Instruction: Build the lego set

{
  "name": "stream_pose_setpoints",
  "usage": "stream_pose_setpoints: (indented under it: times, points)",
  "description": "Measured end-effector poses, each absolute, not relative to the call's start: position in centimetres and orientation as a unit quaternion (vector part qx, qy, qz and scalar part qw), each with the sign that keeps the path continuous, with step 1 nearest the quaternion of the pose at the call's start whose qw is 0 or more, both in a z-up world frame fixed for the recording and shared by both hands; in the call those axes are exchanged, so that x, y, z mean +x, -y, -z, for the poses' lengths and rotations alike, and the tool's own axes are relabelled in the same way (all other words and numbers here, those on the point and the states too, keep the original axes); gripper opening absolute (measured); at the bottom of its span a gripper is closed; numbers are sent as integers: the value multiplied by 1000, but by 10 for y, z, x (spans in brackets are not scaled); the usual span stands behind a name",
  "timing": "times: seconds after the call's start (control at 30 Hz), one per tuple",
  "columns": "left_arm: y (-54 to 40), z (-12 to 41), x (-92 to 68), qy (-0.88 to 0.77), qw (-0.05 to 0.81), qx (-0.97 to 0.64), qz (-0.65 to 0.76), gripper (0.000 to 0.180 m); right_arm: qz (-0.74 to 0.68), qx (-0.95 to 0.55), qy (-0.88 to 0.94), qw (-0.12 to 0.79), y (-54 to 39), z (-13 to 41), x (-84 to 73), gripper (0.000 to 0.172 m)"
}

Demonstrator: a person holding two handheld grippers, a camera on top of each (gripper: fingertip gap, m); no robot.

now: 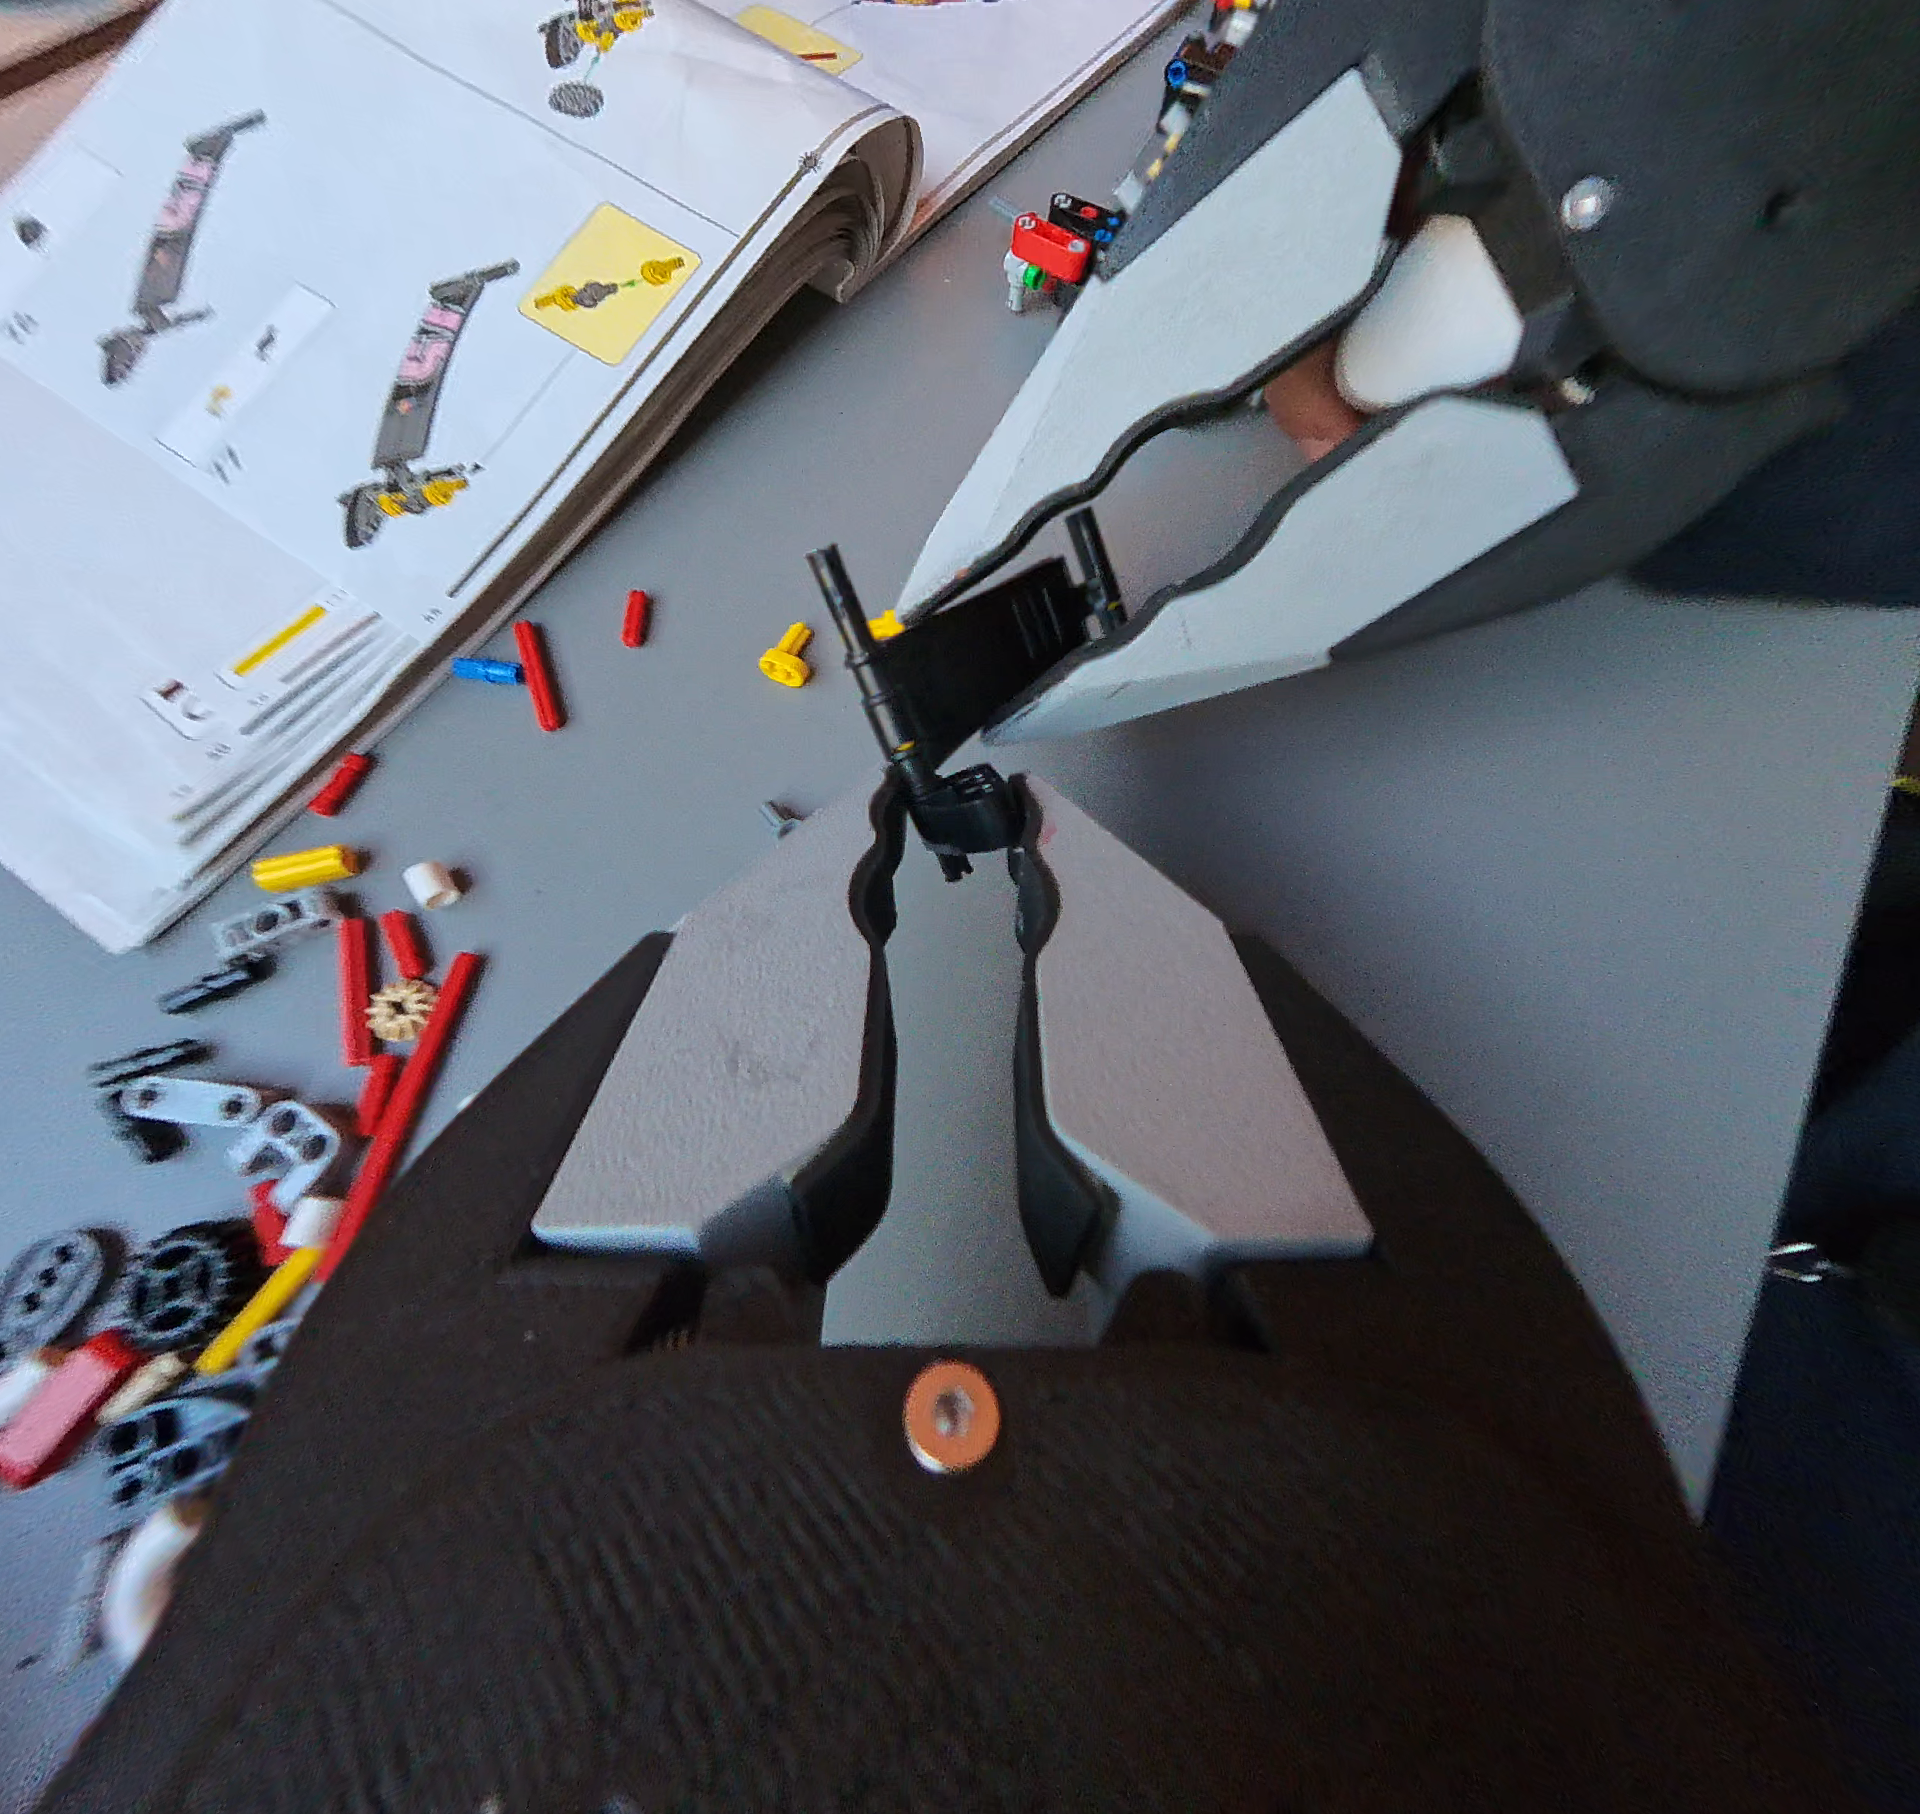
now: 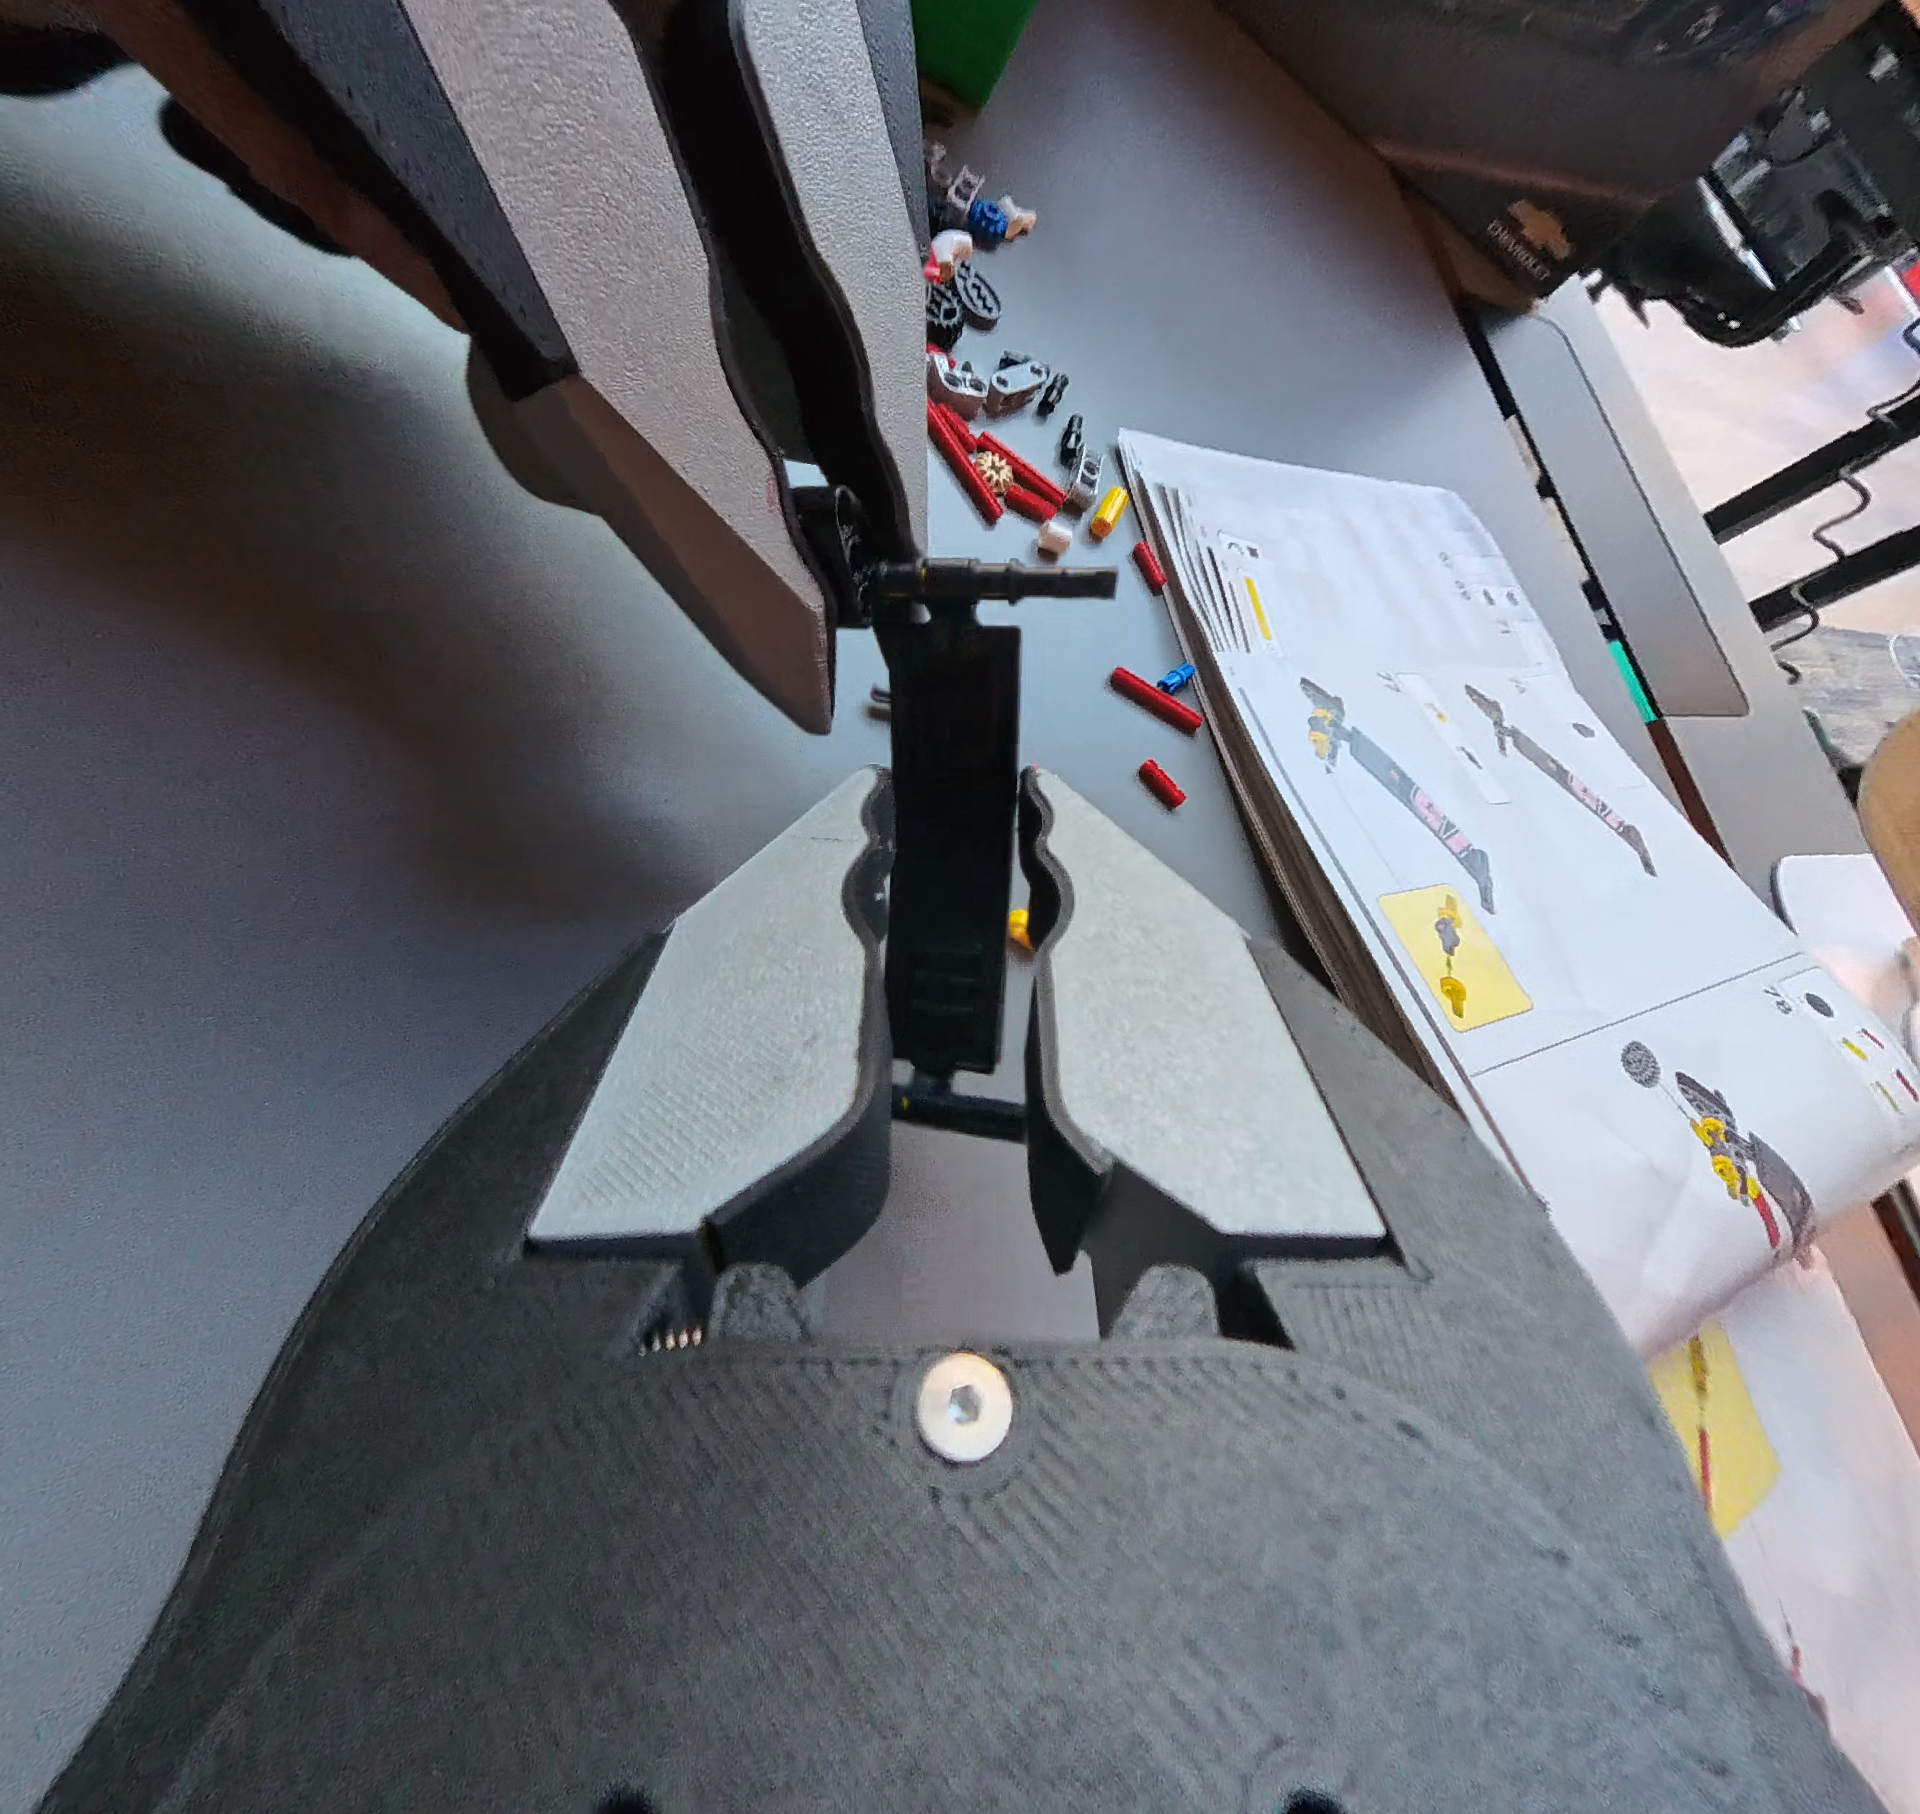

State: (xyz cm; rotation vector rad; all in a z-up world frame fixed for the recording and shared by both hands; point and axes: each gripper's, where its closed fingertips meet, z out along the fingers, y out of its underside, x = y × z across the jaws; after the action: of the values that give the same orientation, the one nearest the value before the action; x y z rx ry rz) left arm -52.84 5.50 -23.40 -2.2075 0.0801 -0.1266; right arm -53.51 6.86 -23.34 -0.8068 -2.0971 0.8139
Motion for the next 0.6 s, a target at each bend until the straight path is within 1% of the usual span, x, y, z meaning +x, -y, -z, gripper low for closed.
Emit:
stream_pose_setpoints:
  times: [0.2,0.37,0.43,0.5,0.6]
  points:
    - [-48,217,-540,-119,446,-884,-77,16,-369,-329,797,346,-69,226,-536,27]
    - [-40,197,-557,-202,415,-846,-268,16,-415,-336,778,330,-66,216,-535,27]
    - [-35,194,-556,-241,390,-821,-340,16,-448,-341,770,301,-61,212,-532,27]
    - [-30,199,-550,-285,348,-799,-398,16,-483,-345,760,264,-56,208,-528,28]
    - [-18,221,-533,-332,299,-784,-431,17,-529,-327,758,194,-40,205,-517,26]
